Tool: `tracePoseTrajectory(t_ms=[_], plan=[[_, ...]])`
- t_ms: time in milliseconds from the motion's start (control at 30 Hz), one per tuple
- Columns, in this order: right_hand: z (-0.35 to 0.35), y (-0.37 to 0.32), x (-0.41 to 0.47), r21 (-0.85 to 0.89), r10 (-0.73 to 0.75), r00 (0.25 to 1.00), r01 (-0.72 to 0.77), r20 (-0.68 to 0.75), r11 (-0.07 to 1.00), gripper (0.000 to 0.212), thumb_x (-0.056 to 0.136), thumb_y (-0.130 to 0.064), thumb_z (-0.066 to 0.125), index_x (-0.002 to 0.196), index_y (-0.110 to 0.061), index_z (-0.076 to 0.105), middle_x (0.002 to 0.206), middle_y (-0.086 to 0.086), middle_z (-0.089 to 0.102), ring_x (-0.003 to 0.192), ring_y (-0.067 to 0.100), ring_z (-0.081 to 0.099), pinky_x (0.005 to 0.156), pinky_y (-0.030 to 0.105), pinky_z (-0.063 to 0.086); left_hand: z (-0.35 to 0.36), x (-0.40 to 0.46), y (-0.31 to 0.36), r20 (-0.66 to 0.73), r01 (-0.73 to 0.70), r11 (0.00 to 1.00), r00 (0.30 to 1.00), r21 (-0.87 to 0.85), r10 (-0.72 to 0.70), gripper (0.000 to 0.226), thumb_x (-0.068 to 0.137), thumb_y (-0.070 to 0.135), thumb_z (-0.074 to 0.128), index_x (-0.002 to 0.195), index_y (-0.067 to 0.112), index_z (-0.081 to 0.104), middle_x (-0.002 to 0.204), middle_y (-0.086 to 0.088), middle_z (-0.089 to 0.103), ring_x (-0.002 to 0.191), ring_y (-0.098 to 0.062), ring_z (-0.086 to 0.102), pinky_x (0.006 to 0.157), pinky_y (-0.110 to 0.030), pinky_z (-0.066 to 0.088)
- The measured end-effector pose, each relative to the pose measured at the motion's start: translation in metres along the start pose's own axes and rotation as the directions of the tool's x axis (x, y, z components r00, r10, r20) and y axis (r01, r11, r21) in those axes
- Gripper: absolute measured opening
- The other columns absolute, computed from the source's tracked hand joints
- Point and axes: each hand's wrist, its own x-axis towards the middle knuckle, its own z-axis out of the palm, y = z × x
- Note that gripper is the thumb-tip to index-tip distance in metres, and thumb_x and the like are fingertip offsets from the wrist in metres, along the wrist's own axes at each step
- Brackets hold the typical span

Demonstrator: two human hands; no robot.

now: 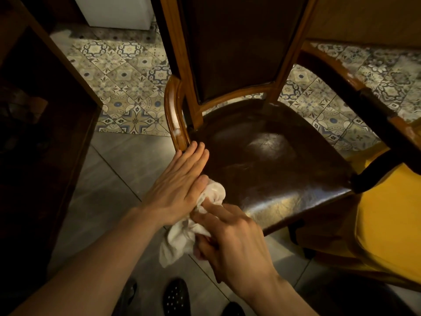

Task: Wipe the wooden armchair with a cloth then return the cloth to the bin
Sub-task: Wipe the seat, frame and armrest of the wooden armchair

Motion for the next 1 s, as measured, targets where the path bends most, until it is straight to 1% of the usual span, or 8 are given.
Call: tracePoseTrajectory(t_ms=[200,367,467,633,733,800,900,1000], plan=[[-0.027,0.03,-0.021,0.089,0.161,0.982,-0.152,-0.098,0.984,0.043,0.072,-0.043,0.068,0.114,-0.049,0.062,0.107,-0.023,0.074,0.089,0.005,0.071,0.066,0.021,0.055,0.001,-0.001,-0.003,-0.015,-0.014,1.0,1.0,0.011,0.014,0.065,0.105,0.05,0.001,0.162,0.021,0.004,0.171,0.008,-0.007,0.155,-0.003,-0.015,0.125,-0.034,-0.006],[-0.07,0.098,-0.021,0.135,0.453,0.859,-0.433,-0.24,0.891,0.026,0.082,-0.024,0.079,0.086,-0.045,0.063,0.076,-0.007,0.073,0.07,0.023,0.073,0.058,0.039,0.055,0.006,-0.002,0.0,-0.049,0.012,0.997,0.999,0.07,-0.008,0.063,0.107,0.05,0.006,0.163,0.021,0.002,0.172,0.007,-0.008,0.155,-0.006,-0.016,0.125,-0.035,-0.007],[-0.1,0.104,0.027,0.191,0.399,0.818,-0.35,-0.413,0.917,0.025,0.087,-0.018,0.074,0.092,-0.039,0.063,0.08,-0.005,0.07,0.07,0.017,0.067,0.058,0.031,0.046,0.009,-0.002,0.004,-0.097,0.03,0.996,0.995,0.088,-0.022,0.063,0.108,0.051,0.015,0.163,0.022,0.005,0.172,0.005,-0.004,0.157,-0.008,-0.012,0.125,-0.034,-0.005],[-0.114,0.071,0.136,0.244,0.26,0.81,-0.149,-0.526,0.958,0.029,0.085,-0.03,0.073,0.113,-0.032,0.072,0.105,-0.002,0.076,0.096,0.025,0.072,0.083,0.047,0.057,0.014,-0.002,0.009,-0.112,0.032,0.995,0.993,0.091,-0.022,0.063,0.108,0.046,0.019,0.163,0.018,0.008,0.173,0.003,-0.001,0.158,-0.012,-0.006,0.126,-0.037,0.002],[-0.099,0.04,0.179,0.165,-0.052,0.906,0.133,-0.421,0.977,0.028,0.085,-0.024,0.074,0.113,-0.029,0.073,0.116,-0.001,0.074,0.107,0.025,0.068,0.089,0.049,0.055,0.012,0.0,0.006,-0.105,0.024,0.994,0.994,0.103,-0.013,0.065,0.107,0.047,0.022,0.163,0.015,0.014,0.172,0.001,0.004,0.158,-0.014,-0.002,0.127,-0.038,0.002],[-0.082,0.033,0.194,0.046,-0.25,0.948,0.264,-0.2,0.964,0.024,0.086,-0.024,0.071,0.109,-0.028,0.075,0.12,0.0,0.072,0.115,0.029,0.063,0.091,0.05,0.053,0.011,-0.001,0.003,-0.096,0.025,0.994,0.995,0.103,-0.015,0.065,0.106,0.048,0.022,0.162,0.015,0.017,0.172,0.0,0.009,0.158,-0.013,-0.001,0.127,-0.038,0.001],[-0.063,0.042,0.208,-0.036,-0.333,0.923,0.345,0.192,0.938,0.04,0.095,-0.025,0.066,0.135,-0.032,0.066,0.154,-0.004,0.053,0.148,0.027,0.038,0.111,0.05,0.043,0.015,-0.002,0.001,-0.09,0.039,0.997,0.995,0.072,-0.032,0.064,0.107,0.051,0.018,0.162,0.018,0.016,0.171,0.001,0.011,0.158,-0.012,-0.004,0.126,-0.037,-0.001],[-0.06,0.054,0.222,0.019,-0.384,0.884,0.394,0.267,0.919,0.045,0.098,-0.026,0.063,0.141,-0.035,0.06,0.162,-0.009,0.04,0.156,0.019,0.022,0.118,0.05,0.037,0.016,-0.001,0.0,-0.111,0.03,0.998,0.994,0.056,-0.023,0.065,0.107,0.049,0.023,0.163,0.018,0.012,0.172,0.002,0.008,0.158,-0.014,-0.002,0.127,-0.038,0.001]])
